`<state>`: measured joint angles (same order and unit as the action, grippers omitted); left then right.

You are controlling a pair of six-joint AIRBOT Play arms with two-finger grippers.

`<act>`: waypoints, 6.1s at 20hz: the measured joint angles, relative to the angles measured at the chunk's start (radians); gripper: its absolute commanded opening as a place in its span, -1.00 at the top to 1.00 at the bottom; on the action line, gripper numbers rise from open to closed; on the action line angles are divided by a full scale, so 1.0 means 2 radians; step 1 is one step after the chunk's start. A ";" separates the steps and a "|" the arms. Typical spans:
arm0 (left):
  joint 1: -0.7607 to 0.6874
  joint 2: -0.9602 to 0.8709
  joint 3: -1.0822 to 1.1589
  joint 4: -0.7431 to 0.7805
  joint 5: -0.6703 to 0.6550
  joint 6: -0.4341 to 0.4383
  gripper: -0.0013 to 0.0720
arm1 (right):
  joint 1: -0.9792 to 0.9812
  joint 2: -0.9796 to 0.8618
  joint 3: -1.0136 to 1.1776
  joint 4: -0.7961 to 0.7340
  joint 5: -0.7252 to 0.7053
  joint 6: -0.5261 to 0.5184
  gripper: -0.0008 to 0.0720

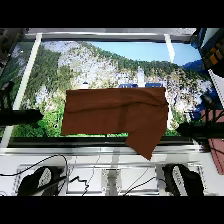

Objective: Fold the clothes and pants, and hang the long-sleeved shirts on hangers.

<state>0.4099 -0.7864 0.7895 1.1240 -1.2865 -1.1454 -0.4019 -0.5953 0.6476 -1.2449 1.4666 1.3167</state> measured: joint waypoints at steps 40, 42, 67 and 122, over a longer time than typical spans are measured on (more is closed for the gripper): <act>0.000 -0.045 -0.096 -0.036 0.033 -0.043 -0.60 | 0.001 -0.112 -0.118 0.211 -0.125 -0.123 0.92; 0.000 -0.074 -0.111 -0.051 0.045 -0.038 -0.60 | 0.001 -0.099 -0.118 0.219 -0.121 -0.122 0.92; -0.061 -0.221 -0.072 -0.163 0.040 0.090 0.93 | 0.001 -0.085 -0.063 0.311 -0.114 -0.122 0.92; -0.089 -0.476 0.191 -0.251 0.156 0.067 -0.97 | 0.094 -0.361 0.158 0.161 -0.514 0.092 -0.89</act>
<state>0.2321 -1.7374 1.1709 0.6216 -0.9737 -1.0107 -0.2146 -1.3167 0.9638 -0.9222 0.4381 1.5013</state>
